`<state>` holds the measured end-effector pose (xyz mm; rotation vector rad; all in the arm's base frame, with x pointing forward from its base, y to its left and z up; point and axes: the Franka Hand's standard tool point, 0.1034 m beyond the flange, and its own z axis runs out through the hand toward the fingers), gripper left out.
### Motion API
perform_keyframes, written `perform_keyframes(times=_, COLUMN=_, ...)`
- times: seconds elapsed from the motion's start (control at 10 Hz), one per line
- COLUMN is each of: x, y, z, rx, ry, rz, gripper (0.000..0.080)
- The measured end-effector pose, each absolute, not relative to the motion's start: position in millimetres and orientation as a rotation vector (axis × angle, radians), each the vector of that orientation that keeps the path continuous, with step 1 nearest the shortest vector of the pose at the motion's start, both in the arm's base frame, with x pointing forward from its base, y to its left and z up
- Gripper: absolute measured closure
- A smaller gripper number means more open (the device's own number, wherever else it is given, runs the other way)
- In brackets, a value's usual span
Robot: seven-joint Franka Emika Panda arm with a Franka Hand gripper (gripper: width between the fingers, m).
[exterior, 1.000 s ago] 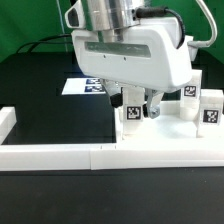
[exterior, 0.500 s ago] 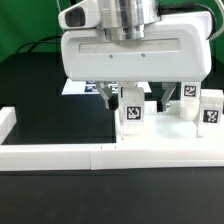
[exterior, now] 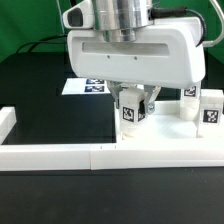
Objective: Assemble square table
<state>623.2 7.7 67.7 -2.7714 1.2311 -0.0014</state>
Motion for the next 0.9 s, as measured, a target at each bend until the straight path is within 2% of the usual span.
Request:
perform_keyframes(times=0.5, x=625.9, y=7.3, z=65.3, rx=-1.991, ry=2.179, rz=0.099, gripper=0.0508)
perform_keyframes(times=0.8, x=625.3, y=8.0, z=64.3, rx=-1.955, ry=2.204, rz=0.103, gripper=0.0501)
perform_keyframes(times=0.9, x=625.3, y=8.4, z=64.1, rx=-2.027, ry=2.143, rz=0.091, gripper=0.0321)
